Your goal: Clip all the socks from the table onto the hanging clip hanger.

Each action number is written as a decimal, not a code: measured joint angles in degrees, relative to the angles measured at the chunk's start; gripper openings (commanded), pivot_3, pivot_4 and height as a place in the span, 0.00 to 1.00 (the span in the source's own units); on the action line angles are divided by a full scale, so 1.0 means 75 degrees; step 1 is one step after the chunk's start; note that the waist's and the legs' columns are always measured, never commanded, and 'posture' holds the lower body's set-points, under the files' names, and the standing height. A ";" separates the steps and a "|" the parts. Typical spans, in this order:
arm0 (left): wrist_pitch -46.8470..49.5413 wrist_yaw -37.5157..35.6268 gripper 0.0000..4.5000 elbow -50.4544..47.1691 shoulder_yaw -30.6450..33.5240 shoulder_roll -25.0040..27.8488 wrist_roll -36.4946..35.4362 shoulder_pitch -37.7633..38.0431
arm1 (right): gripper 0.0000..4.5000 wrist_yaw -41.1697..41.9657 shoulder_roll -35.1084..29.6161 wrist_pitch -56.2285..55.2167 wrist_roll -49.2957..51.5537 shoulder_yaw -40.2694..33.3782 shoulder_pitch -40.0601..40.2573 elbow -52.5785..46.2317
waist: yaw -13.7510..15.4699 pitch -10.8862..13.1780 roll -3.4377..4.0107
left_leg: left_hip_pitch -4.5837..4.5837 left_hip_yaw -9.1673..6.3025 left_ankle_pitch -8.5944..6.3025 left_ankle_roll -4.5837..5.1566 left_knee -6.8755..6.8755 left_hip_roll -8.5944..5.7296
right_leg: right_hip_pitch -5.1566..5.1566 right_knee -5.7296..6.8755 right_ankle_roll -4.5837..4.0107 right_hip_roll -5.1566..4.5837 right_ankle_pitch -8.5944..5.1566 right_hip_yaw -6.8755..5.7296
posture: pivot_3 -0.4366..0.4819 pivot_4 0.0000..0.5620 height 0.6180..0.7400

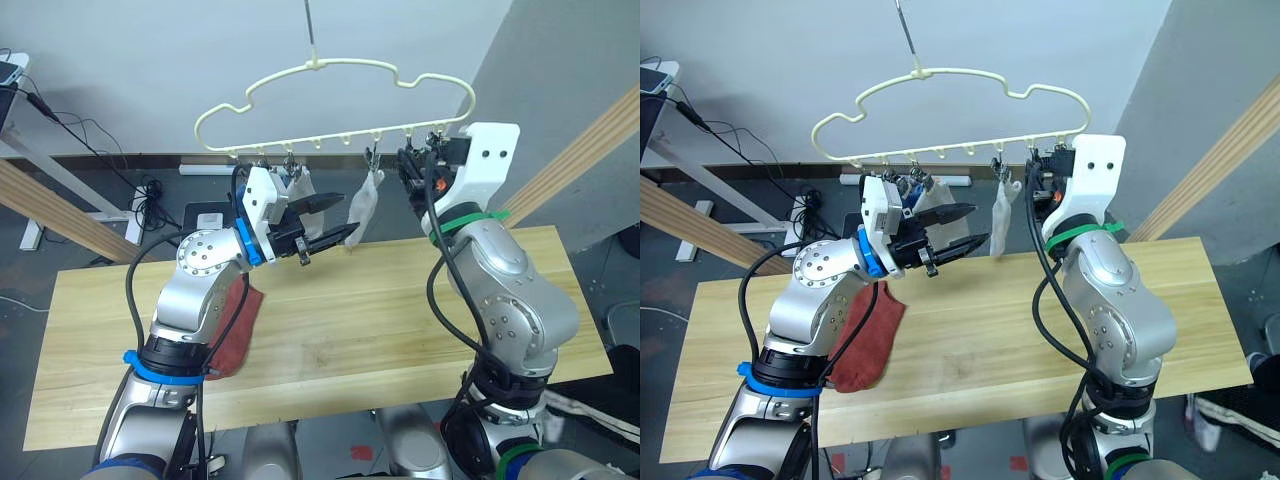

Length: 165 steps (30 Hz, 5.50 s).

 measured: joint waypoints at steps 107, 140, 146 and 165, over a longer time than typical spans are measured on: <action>0.0303 -0.0517 0.57 -0.0265 0.0449 0.0824 -0.0444 0.0028 | 0.43 0.1256 -0.1578 -0.0472 -0.0327 0.0671 0.0046 0.0268 | 0.0039 0.0000 0.0000 | 0.0000 0.0000 0.0002 -0.0003 0.0001 0.0000 | 0.0000 0.0000 0.0001 0.0000 0.0000 0.0000 | 0.17 0.63 0.92; 0.0252 -0.0522 0.57 -0.0239 0.0319 0.0709 -0.0419 0.0020 | 0.43 0.0320 -0.0368 0.0569 -0.0247 0.0250 0.0039 -0.0388 | 0.0010 -0.0001 0.0001 | -0.0001 -0.0002 0.0001 -0.0002 0.0001 0.0000 | -0.0001 0.0001 0.0000 0.0000 0.0000 -0.0001 | 0.15 0.61 0.92; 0.0252 -0.0523 0.57 -0.0239 0.0319 0.0708 -0.0414 0.0021 | 0.43 0.0307 -0.0184 0.0566 -0.0236 0.0194 0.0036 -0.0388 | 0.0008 -0.0001 0.0001 | -0.0001 -0.0002 0.0001 -0.0002 0.0001 0.0000 | -0.0001 0.0001 0.0000 0.0000 0.0000 -0.0001 | 0.15 0.61 0.92; 0.0252 -0.0528 0.57 -0.0239 0.0318 0.0683 -0.0410 0.0022 | 0.43 0.0409 -0.0175 0.0509 -0.0230 0.0138 -0.0063 -0.0387 | 0.0004 -0.0001 0.0001 | -0.0001 -0.0002 0.0001 -0.0001 0.0001 0.0000 | -0.0001 0.0001 0.0000 0.0000 0.0000 -0.0001 | 0.14 0.62 0.92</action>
